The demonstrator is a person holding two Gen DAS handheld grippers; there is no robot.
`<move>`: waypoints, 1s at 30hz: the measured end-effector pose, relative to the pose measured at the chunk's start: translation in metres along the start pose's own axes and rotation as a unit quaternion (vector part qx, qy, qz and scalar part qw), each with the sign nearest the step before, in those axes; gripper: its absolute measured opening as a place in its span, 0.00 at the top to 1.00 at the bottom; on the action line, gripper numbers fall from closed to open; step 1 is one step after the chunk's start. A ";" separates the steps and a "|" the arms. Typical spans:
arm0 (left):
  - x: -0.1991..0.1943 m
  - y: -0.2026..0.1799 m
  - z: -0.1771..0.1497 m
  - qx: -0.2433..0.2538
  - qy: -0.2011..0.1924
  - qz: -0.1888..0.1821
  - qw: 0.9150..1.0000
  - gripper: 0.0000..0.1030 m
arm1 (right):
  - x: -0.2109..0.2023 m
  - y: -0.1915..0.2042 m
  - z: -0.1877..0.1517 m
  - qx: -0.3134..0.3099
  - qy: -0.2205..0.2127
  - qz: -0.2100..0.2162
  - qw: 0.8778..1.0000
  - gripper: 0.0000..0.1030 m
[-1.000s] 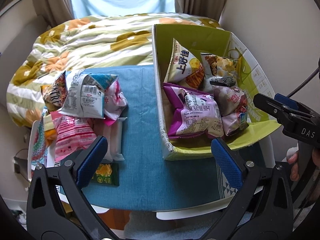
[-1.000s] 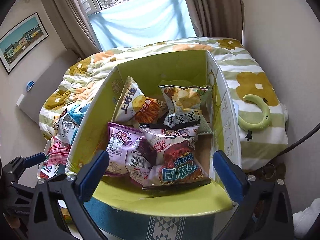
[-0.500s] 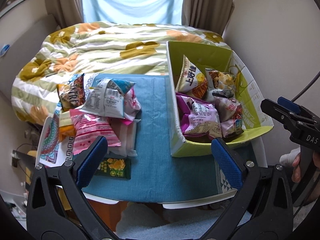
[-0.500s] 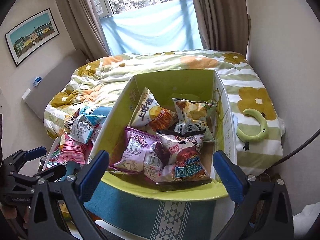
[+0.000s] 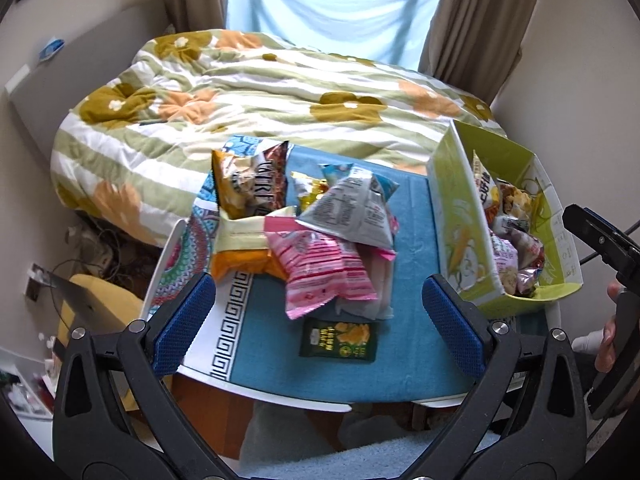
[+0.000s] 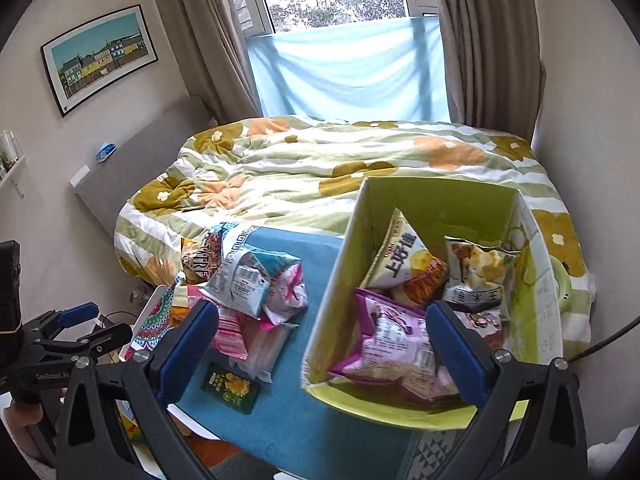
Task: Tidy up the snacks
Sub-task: 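Grasp the yellow barbecue chip bag with left tool while right tool grasps the white-blue MPM bag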
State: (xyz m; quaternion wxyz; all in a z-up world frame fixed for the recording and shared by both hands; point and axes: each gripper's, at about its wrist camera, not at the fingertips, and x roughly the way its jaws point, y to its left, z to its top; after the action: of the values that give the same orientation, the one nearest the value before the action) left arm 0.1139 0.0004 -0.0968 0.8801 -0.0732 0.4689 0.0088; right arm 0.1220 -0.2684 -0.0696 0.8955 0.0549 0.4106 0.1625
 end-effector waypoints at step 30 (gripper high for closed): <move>0.256 0.124 0.122 0.006 0.157 -0.132 0.979 0.01 | 0.211 0.102 0.024 0.124 0.084 -0.105 0.983 0.00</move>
State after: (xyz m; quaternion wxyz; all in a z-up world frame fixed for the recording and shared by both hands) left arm 0.3468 0.1257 -0.2562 0.7894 -0.1296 0.5875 -0.1221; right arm 0.2439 -0.1010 -0.1818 0.8563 0.1088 0.5046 0.0194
